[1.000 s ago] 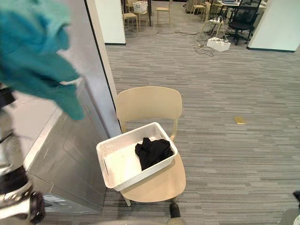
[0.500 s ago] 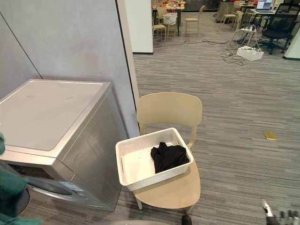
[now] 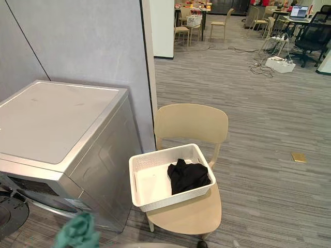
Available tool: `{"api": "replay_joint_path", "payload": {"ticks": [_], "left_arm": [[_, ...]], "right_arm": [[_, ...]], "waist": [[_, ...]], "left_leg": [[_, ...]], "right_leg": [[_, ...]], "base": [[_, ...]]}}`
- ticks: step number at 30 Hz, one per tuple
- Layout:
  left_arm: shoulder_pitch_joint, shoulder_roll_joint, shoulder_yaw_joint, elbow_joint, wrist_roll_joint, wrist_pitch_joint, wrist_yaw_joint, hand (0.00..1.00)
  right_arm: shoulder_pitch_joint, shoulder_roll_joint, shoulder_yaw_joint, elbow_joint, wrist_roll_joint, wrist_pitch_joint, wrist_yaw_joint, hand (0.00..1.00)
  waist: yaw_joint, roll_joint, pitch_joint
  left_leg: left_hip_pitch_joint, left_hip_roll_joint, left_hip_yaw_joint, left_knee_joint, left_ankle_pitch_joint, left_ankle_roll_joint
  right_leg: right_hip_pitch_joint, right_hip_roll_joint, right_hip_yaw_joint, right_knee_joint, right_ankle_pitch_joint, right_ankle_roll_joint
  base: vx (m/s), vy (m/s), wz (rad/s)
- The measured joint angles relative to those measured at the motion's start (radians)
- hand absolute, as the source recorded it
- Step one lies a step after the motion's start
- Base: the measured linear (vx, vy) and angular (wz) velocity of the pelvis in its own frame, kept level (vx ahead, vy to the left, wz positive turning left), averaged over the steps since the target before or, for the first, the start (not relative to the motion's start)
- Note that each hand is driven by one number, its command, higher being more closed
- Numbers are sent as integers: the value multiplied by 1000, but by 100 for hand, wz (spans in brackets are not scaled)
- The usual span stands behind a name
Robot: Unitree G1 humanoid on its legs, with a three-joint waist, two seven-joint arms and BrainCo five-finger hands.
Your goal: Pick up the laundry basket with both hands and put the clothes into the washing machine.
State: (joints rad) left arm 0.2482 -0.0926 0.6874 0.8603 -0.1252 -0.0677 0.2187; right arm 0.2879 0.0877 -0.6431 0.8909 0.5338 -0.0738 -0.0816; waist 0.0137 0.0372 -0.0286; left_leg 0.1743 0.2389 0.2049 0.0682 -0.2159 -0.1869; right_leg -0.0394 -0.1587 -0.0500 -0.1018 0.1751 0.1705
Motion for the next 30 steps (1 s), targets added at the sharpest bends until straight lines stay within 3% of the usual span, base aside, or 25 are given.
{"api": "replay_joint_path", "payload": {"ticks": [3,13,16,17,18,19,20,22,23,24,25,27,28,30], "left_arm": [[-15,-1,0,83,16,31,-36,100],[-100,-10,-98,130,18,13,-46,100],[-111,-10,-106,109,6,8,-44,100],[-113,-9,-106,99,1,3,-44,100],[-116,-10,-111,88,2,2,-44,100],[-124,-2,-133,86,14,2,-42,100],[-131,1,-142,85,19,2,-41,100],[-146,7,-166,73,22,3,-37,100],[-140,5,-167,73,22,3,-36,100],[-129,7,-169,76,22,4,-34,100],[-131,7,-163,76,22,5,-31,100],[-124,7,-152,75,22,5,-20,100],[-122,7,-150,75,23,3,-20,100],[-121,8,-150,77,25,3,-19,100]], "right_arm": [[-18,1,-9,79,-77,43,-1,0],[-57,-86,138,123,-141,38,22,0],[-80,-107,193,126,-143,39,22,0],[-83,-114,220,126,-143,39,18,0],[-86,-119,242,126,-145,39,17,0],[-90,-127,260,127,-152,39,14,0],[-97,-127,260,126,-153,39,11,0],[-146,-134,274,113,-162,34,-8,0],[-160,-142,274,109,-162,32,-9,0],[-179,-137,273,103,-162,30,-9,0],[-206,-126,266,89,-161,17,-11,0],[-207,-110,240,61,-161,5,-9,0],[-207,-105,203,56,-159,5,-10,0],[-203,-106,154,69,-148,5,-10,0]], "waist": [[1,-4,22],[-4,38,90],[-2,16,138],[-2,22,146],[-1,1,141],[0,7,148],[2,-11,143],[6,-19,154],[9,-16,150],[8,-13,137],[7,-12,139],[4,-12,138],[1,-13,137],[-2,-10,133]], "left_leg": [[5,-1,11,-2,-4,3],[27,-8,42,15,-3,2],[-9,1,-10,97,7,-7],[-50,4,-48,129,7,-9],[-82,4,-88,142,12,-17],[-131,0,-145,144,35,-24],[-150,-6,-170,139,56,-26],[-202,-27,-210,94,186,-19],[-197,-23,-198,51,228,-19],[-192,-4,-181,-1,266,-12],[-235,22,-108,164,206,17],[-269,70,-51,412,140,87],[-258,97,-35,503,130,101],[-213,122,-15,507,138,112]], "right_leg": [[-3,2,11,-2,0,0],[-22,8,56,28,-7,1],[-80,-4,36,243,-127,-3],[-118,-21,1,343,-186,-7],[-142,-37,-34,404,-222,-13],[-163,-64,-92,469,-266,-20],[-170,-81,-121,488,-283,-25],[-176,-138,-230,534,-319,-54],[-173,-139,-246,526,-318,-66],[-166,-143,-279,492,-301,-89],[-156,-143,-315,472,-281,-110],[-124,-145,-376,442,-255,-111],[-106,-145,-403,412,-237,-112],[-93,-144,-426,354,-193,-102]], "base": [[-13,-6,-11],[-6,-11,-12],[-77,-61,51],[-81,-124,101],[-98,-180,152],[-59,-137,143],[-102,-223,169],[-140,-219,150],[-144,-129,93],[-93,-75,61],[-78,-79,60],[-115,-87,69],[-128,-41,70],[-76,106,62]]}}
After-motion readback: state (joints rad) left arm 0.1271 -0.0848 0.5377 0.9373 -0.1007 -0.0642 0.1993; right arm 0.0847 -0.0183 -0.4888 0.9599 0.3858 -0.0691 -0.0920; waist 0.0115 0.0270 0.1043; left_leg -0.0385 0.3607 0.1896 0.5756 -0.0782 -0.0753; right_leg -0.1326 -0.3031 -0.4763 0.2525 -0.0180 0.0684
